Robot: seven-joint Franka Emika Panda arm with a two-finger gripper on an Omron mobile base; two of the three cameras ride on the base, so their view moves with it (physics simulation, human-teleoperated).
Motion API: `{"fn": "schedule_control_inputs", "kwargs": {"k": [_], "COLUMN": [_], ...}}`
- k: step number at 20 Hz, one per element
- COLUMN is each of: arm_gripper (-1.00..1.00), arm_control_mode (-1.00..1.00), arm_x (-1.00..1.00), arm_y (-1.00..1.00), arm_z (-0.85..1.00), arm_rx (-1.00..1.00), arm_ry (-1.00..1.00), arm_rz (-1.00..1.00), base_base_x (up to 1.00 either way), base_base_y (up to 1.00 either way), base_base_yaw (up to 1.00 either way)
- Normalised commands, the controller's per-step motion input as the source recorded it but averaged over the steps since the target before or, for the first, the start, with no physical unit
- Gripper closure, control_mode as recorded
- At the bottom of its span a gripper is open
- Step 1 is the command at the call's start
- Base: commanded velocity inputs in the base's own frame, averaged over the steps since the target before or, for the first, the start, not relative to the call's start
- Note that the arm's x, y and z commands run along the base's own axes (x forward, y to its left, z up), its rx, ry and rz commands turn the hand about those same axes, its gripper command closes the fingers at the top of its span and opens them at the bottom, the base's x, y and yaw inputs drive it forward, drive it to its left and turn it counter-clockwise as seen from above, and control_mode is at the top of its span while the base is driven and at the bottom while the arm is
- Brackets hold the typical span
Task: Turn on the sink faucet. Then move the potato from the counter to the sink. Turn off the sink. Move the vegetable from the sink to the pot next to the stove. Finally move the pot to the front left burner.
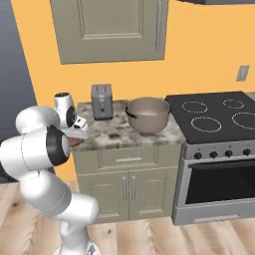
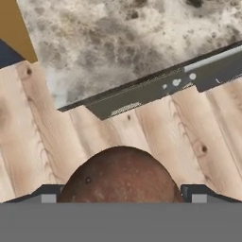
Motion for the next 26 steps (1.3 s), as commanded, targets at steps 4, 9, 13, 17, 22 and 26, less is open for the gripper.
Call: {"fn": "schedule_control_inputs", "kwargs": {"k": [4, 9, 13, 17, 22, 26], "arm_gripper": [1.0, 1.0, 1.0, 1.0, 1.0, 1.0], "arm_control_mode": [1.0, 1.0, 1.0, 1.0, 1.0, 1.0], "arm_x": [0.0, 0.0, 0.0, 0.0, 0.0, 0.0], "arm_y": [0.0, 0.0, 0.0, 0.0, 0.0, 0.0], "arm_z": [0.0, 0.0, 0.0, 0.0, 0.0, 0.0], "arm_rx": [0.0, 0.0, 0.0, 0.0, 0.0, 0.0], "arm_ry": [0.0, 0.0, 0.0, 0.0, 0.0, 0.0], "arm_rz": [0.0, 0.0, 0.0, 0.0, 0.0, 0.0], "base_base_x": [0.05, 0.11, 0.08, -0.03, -0.08, -0.11], "base_base_y": [-0.82, -0.83, -0.8, -0.71, -0.67, -0.75], "base_base_yaw": [0.29, 0.3, 0.3, 0.25, 0.22, 0.2]}}
